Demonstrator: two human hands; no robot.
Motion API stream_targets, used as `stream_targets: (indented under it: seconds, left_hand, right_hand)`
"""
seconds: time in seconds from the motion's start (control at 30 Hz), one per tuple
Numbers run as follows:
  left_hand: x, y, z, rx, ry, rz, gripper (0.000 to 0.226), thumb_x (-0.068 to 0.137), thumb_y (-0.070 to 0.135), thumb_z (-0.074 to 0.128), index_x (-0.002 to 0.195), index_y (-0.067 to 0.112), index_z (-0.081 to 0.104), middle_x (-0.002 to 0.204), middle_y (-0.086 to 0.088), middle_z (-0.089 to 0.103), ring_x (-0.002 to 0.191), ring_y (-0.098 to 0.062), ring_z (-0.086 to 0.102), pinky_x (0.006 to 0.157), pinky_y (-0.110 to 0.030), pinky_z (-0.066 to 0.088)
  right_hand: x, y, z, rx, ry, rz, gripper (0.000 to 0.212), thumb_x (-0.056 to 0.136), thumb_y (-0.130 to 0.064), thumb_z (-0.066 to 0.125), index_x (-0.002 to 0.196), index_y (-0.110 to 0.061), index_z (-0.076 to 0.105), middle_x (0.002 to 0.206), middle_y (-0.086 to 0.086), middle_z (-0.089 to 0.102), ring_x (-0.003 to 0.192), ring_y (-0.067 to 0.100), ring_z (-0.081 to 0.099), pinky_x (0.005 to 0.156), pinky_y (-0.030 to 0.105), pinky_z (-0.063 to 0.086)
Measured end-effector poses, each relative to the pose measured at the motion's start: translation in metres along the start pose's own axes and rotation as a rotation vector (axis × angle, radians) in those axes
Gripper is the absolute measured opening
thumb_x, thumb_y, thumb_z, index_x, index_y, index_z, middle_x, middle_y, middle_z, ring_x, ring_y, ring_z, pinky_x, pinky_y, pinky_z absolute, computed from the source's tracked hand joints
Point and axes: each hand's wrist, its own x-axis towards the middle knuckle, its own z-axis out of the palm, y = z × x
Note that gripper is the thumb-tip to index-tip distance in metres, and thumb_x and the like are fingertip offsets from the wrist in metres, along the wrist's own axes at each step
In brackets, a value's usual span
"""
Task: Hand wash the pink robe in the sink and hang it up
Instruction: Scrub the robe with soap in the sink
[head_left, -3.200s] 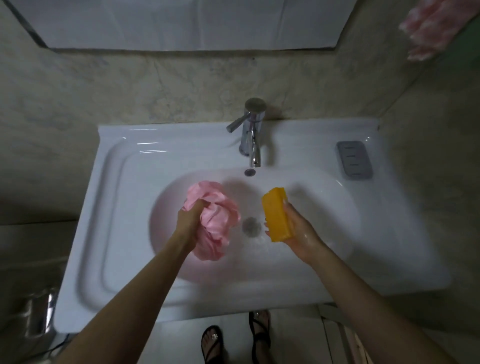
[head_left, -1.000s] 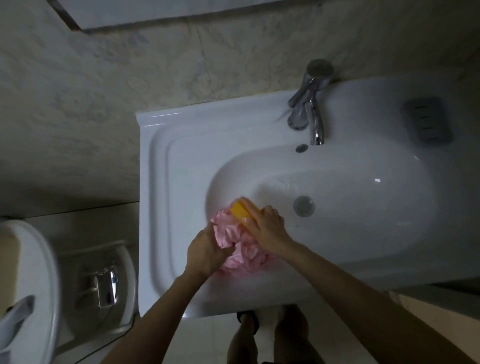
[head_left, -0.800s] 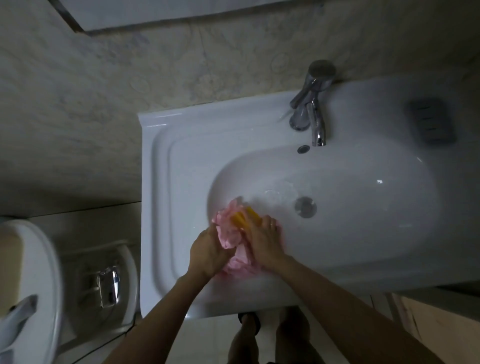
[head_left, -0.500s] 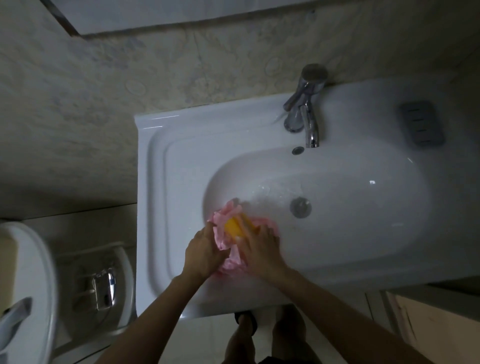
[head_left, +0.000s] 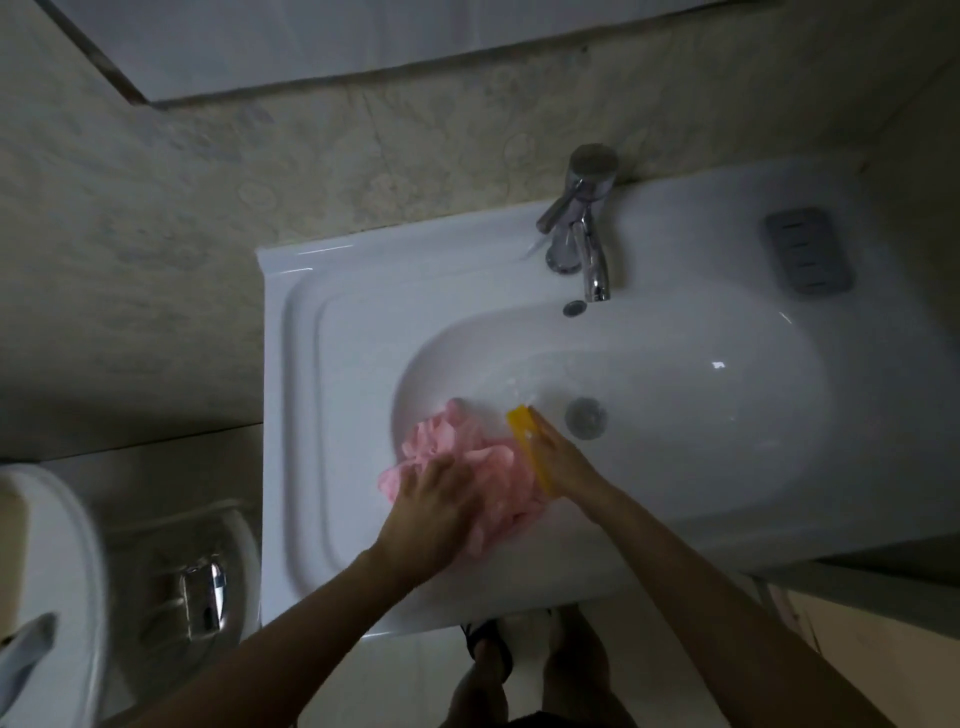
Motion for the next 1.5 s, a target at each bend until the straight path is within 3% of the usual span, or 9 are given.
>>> stream_targets:
  seconds: [0.13,0.27,0.4,0.57,0.7,0.9,1.1,1.23,1.5]
  left_hand:
    - [0.013,-0.005,-0.016,0.045,-0.505,-0.016,0.104,0.053,0.083,0.042,0.14,0.027,0.03,0.153,-0.009,0.023,0.134,-0.043,0.028,0.087,-0.069,0.038]
    - [0.039,-0.023,-0.011,0.04,-0.632,-0.052,0.064,0.08,0.044,0.066,0.136,0.024,0.042,0.141,-0.008,0.042,0.127,-0.032,0.039,0.099,-0.048,0.041]
    - [0.053,-0.033,-0.027,-0.462,-0.349,-0.416,0.043,0.078,0.031,0.067,0.117,0.015,0.06,0.117,-0.005,0.064,0.111,-0.023,0.057,0.091,-0.023,0.039]
    - [0.024,-0.018,-0.029,-1.252,0.167,-1.098,0.062,0.061,0.059,0.053,0.109,0.02,0.061,0.108,-0.002,0.065,0.099,-0.023,0.063,0.082,-0.036,0.053]
    - [0.009,-0.003,-0.009,-1.25,0.206,-1.272,0.062,0.071,0.047,0.06,0.119,0.013,0.041,0.11,-0.017,0.062,0.093,-0.035,0.064,0.072,-0.048,0.056]
    - [0.005,0.002,-0.009,-0.084,0.175,-0.61,0.056,0.086,0.052,0.047,0.131,0.019,0.043,0.129,-0.016,0.049,0.115,-0.036,0.049,0.086,-0.053,0.048]
    - [-0.002,-0.021,0.003,-0.043,-0.118,-0.479,0.068,0.044,0.048,0.087,0.094,0.009,0.063,0.088,-0.007,0.063,0.07,-0.028,0.06,0.049,-0.033,0.046]
    - [0.006,-0.027,0.005,-0.139,-0.021,-0.492,0.054,0.038,0.033,0.089,0.078,0.011,0.06,0.069,-0.004,0.058,0.06,-0.026,0.055,0.049,-0.027,0.034]
    - [-0.014,-0.028,0.007,-0.466,0.184,-0.556,0.048,0.069,0.056,0.053,0.083,0.01,0.057,0.076,-0.002,0.059,0.068,-0.019,0.048,0.051,-0.018,0.028]
  right_hand:
    - [-0.022,-0.005,-0.029,0.48,0.129,0.111,0.05,0.098,-0.037,0.046,0.143,-0.016,0.04,0.133,0.004,0.05,0.119,0.016,0.052,0.098,0.031,0.043]
    - [-0.03,-0.004,-0.036,0.567,0.16,0.138,0.045,0.1,-0.034,0.043,0.141,-0.017,0.041,0.131,0.005,0.051,0.117,0.021,0.053,0.098,0.038,0.046]
    - [-0.028,0.002,-0.036,0.58,0.186,0.087,0.047,0.099,-0.036,0.044,0.143,-0.026,0.036,0.139,0.009,0.048,0.122,0.032,0.051,0.102,0.051,0.042]
    - [-0.025,-0.02,-0.024,0.561,0.207,-0.037,0.057,0.096,-0.041,0.048,0.146,-0.02,0.033,0.139,0.003,0.046,0.12,0.015,0.046,0.092,0.025,0.045]
    - [-0.008,-0.045,0.014,0.262,0.049,-0.14,0.052,0.097,-0.04,0.041,0.146,-0.029,0.031,0.135,-0.004,0.048,0.12,0.012,0.046,0.104,0.028,0.037]
    - [0.003,-0.045,0.064,0.173,-0.008,-0.125,0.045,0.095,-0.048,0.041,0.136,-0.03,0.047,0.113,0.014,0.062,0.1,0.029,0.061,0.087,0.038,0.048]
    - [-0.004,-0.042,0.035,0.379,-0.052,-0.098,0.043,0.101,-0.035,0.038,0.144,-0.029,0.035,0.123,-0.012,0.046,0.112,0.004,0.045,0.079,0.005,0.04]
    - [-0.01,-0.034,0.051,-0.038,0.12,-0.287,0.06,0.089,-0.061,0.023,0.144,-0.037,0.034,0.106,0.007,0.057,0.089,0.018,0.054,0.076,0.026,0.043]
    - [0.041,-0.039,0.068,-0.445,0.146,-0.273,0.051,0.097,-0.05,0.023,0.148,-0.041,0.018,0.138,0.016,0.032,0.124,0.034,0.034,0.101,0.046,0.026]
